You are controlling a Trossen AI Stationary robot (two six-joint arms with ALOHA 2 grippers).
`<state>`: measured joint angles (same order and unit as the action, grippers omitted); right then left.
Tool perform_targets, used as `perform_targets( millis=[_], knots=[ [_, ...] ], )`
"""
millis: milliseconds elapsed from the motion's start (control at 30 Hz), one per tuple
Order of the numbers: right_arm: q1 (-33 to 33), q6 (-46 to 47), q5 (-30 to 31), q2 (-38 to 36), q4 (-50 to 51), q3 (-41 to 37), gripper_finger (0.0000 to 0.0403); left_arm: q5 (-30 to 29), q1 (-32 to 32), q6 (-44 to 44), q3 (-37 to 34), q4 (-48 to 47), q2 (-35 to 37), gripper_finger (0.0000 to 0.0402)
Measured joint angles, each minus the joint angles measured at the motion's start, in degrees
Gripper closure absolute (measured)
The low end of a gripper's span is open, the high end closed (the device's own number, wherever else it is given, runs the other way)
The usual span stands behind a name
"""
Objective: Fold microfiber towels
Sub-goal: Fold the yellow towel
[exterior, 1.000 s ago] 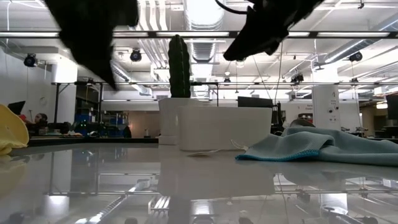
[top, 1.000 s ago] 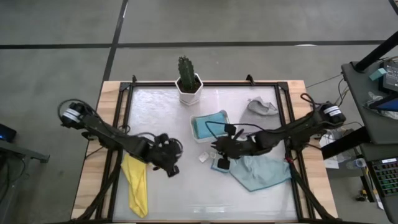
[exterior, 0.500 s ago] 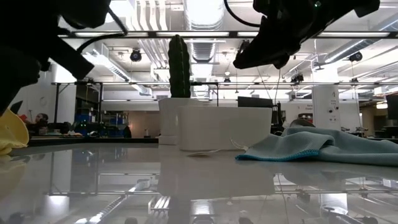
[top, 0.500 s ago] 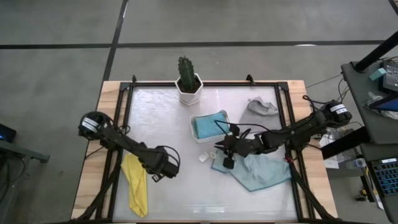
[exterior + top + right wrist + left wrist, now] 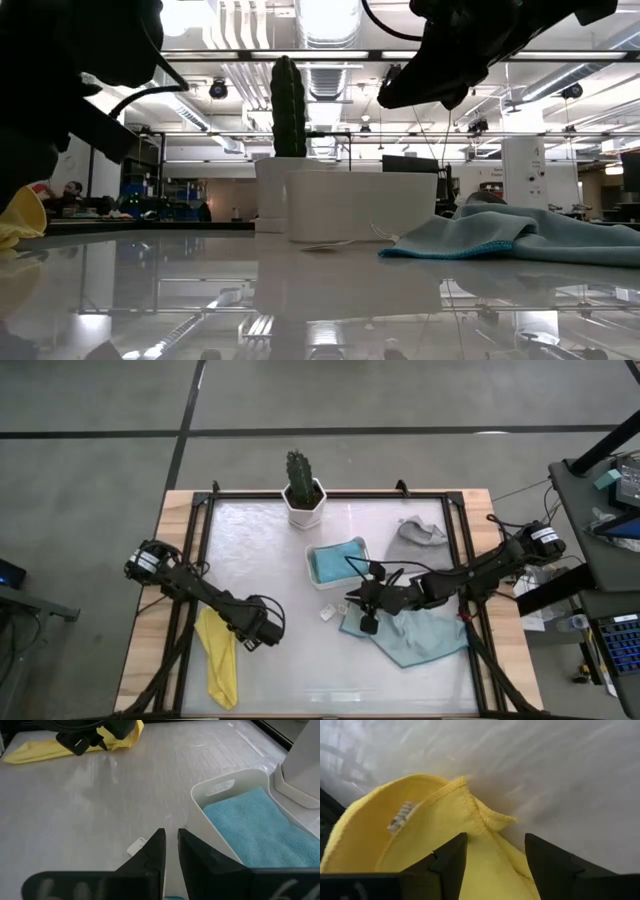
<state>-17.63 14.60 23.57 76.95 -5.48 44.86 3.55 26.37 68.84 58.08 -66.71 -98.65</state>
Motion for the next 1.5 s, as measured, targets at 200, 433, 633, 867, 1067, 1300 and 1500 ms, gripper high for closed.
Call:
perform_targets(
  millis=[200,433,633,867,1067,1300,1500],
  knots=[
    [0.0,0.59,0.0,0.02,0.0,0.0,0.036,-0.87,0.0,1.38,-0.78,-0.15,0.0,0.0217],
    [0.0,0.84,0.0,0.04,0.02,0.0,0.036,-0.71,0.02,1.46,-2.99,0.27,0.0,0.0217],
    [0.0,0.93,0.02,0.04,0.01,0.0,0.036,-0.13,0.02,1.33,-3.33,0.3,-0.02,0.0258],
    [0.0,1.47,0.02,0.04,0.02,0.0,0.036,-0.07,0.02,0.17,-2.51,0.26,0.03,0.0367],
    [-0.08,2.11,0.0,0.04,0.3,0.0,0.036,-0.08,0.19,-3.42,0.85,-3.51,0.37,0.0394],
    [-1.03,2.08,0.0,0.07,0.42,0.0,0.036,-1.76,2.3,-9.87,9.23,-9.6,3.3,0.0401],
    [-1.63,3.25,-1.61,0.91,-0.35,0.0,0.036,-10.5,6.68,-13.99,17.11,-8.74,8.44,0.0401]
  ],
)
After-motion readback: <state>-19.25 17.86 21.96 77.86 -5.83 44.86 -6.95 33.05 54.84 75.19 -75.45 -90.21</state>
